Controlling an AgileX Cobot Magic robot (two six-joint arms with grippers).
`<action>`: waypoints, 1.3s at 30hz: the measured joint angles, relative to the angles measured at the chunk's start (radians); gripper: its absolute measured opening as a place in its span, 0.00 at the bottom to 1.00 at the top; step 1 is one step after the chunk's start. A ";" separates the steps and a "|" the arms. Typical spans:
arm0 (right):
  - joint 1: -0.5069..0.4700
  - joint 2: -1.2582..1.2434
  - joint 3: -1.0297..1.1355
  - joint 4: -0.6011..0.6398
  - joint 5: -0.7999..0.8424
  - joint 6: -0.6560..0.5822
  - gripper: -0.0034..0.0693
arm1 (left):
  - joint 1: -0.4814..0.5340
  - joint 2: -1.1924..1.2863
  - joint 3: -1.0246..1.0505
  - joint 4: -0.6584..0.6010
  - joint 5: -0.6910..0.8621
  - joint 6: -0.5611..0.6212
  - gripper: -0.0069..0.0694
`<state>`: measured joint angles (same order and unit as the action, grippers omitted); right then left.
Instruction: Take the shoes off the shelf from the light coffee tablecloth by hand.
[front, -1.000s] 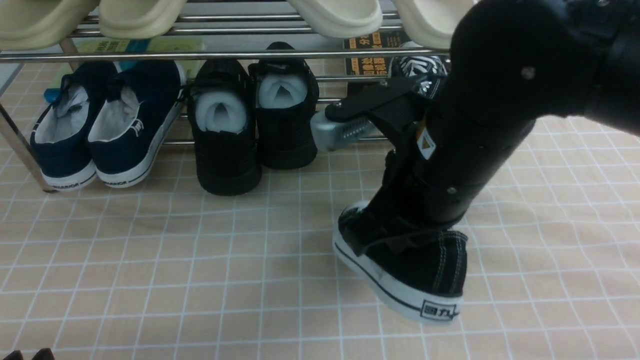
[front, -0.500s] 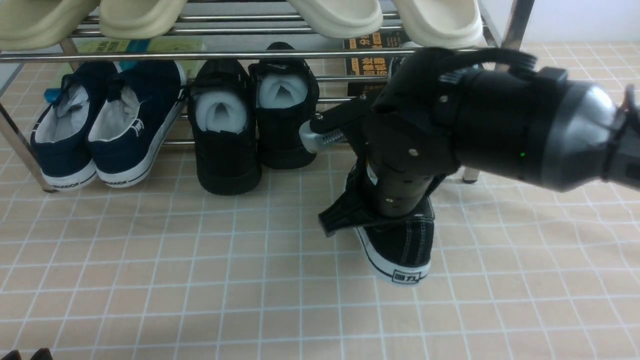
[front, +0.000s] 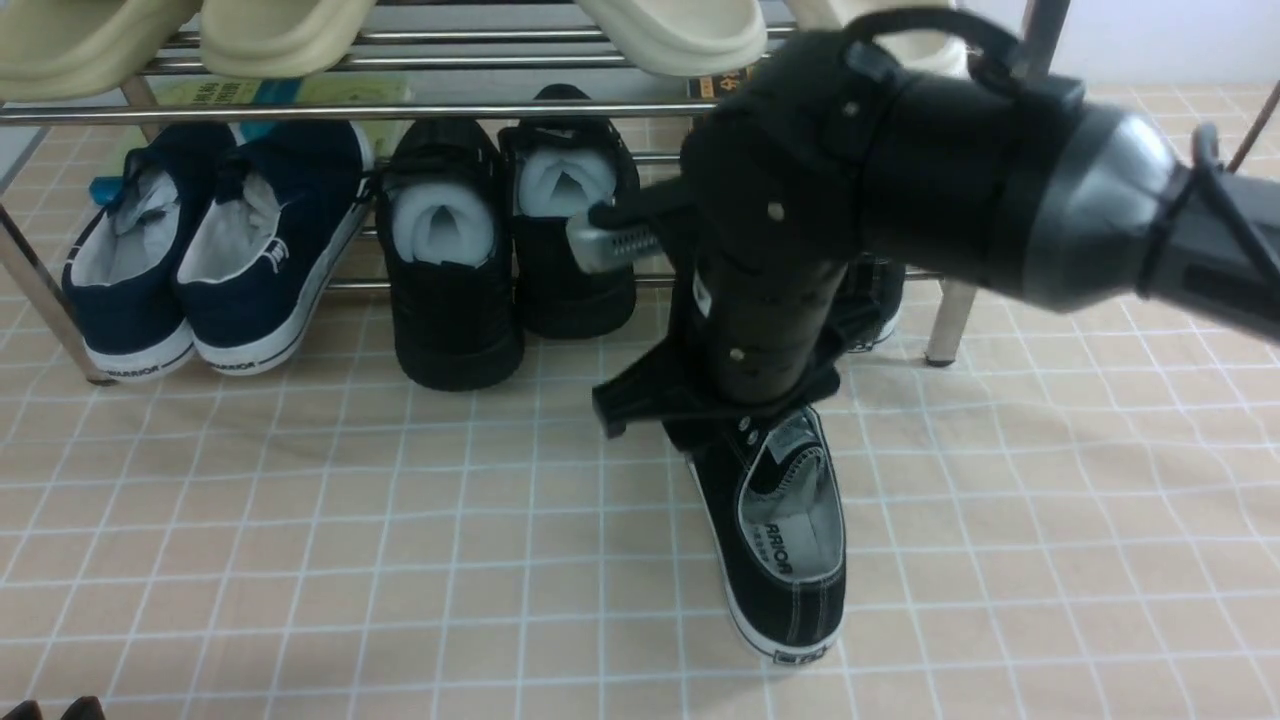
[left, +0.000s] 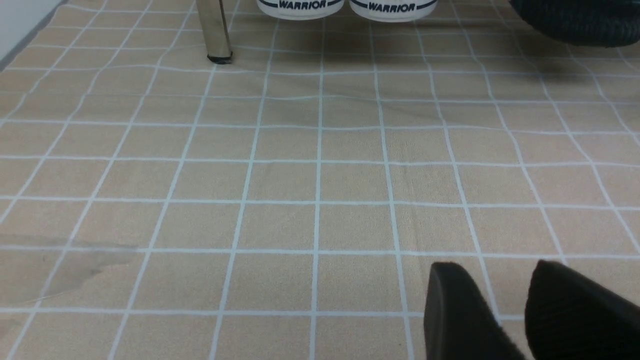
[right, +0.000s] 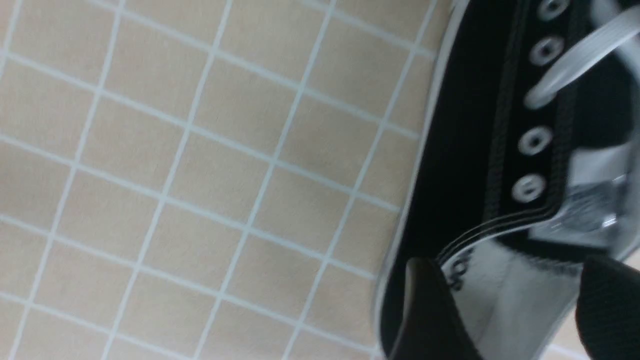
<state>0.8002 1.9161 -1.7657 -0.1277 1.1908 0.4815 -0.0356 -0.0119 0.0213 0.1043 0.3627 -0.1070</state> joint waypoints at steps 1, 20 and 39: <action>-0.011 -0.001 -0.030 -0.022 0.009 -0.010 0.62 | 0.000 0.000 0.000 0.000 0.000 0.000 0.41; -0.253 0.126 -0.088 -0.179 -0.272 -0.024 0.62 | 0.000 0.000 0.000 0.003 0.000 0.000 0.41; -0.251 0.085 -0.147 0.004 0.046 -0.215 0.06 | 0.000 0.000 0.000 0.005 0.000 0.000 0.41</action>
<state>0.5491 2.0014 -1.9124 -0.1237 1.2363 0.2665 -0.0356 -0.0119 0.0213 0.1094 0.3627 -0.1070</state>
